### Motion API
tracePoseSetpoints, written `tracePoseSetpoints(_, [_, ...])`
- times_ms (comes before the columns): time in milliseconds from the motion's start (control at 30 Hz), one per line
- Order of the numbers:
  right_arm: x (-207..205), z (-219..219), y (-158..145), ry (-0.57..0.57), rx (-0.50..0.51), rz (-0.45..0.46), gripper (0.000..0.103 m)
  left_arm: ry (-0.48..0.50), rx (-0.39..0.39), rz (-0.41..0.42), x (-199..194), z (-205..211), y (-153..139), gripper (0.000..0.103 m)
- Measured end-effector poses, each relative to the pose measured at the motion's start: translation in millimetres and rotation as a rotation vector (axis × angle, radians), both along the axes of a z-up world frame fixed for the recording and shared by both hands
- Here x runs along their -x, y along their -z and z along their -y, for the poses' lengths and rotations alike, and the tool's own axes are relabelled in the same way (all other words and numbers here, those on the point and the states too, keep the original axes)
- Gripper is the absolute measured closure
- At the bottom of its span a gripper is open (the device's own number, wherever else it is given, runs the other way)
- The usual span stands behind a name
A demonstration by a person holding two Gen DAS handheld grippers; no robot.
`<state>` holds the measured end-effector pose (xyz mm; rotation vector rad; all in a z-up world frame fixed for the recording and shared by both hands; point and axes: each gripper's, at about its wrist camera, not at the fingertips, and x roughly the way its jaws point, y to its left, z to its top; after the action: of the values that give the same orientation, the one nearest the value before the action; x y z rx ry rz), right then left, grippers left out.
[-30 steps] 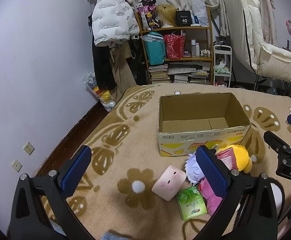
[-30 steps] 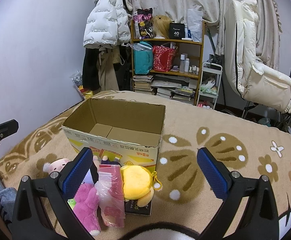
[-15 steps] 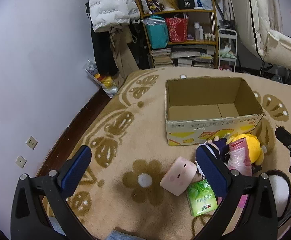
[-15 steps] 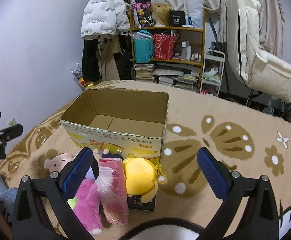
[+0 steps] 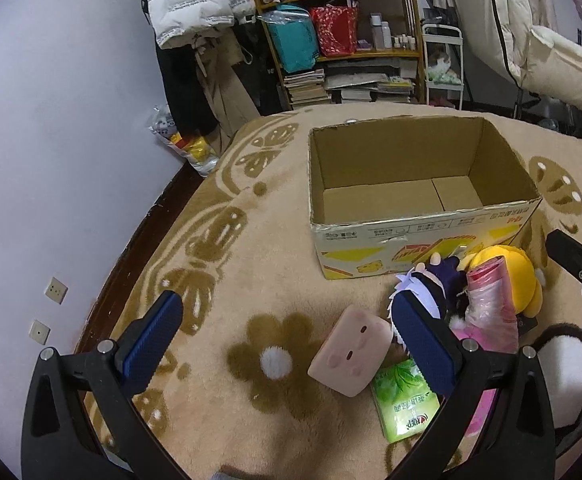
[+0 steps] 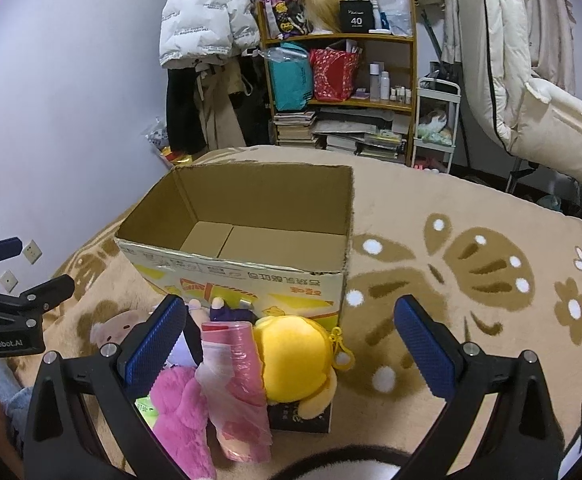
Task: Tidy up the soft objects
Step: 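Move both tools down toward the pile of soft toys beside the box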
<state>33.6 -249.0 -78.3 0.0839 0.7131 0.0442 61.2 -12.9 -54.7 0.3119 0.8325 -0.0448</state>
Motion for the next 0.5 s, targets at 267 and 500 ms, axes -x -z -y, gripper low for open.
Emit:
tracePoseSetpoints(267, [-15.0, -9.7, 14.8, -0.044, 0.002, -0.038, 0.000, -0.012, 0.006, -0.045, -17.9, 0.9, 14.4, 0.000])
tracePoseSetpoints(500, [-24.8, -13.7, 28.2, -0.068, -0.001, -0.067, 0.000, -0.009, 0.006, -0.092, -31.8, 3.4, 33.7, 0.000])
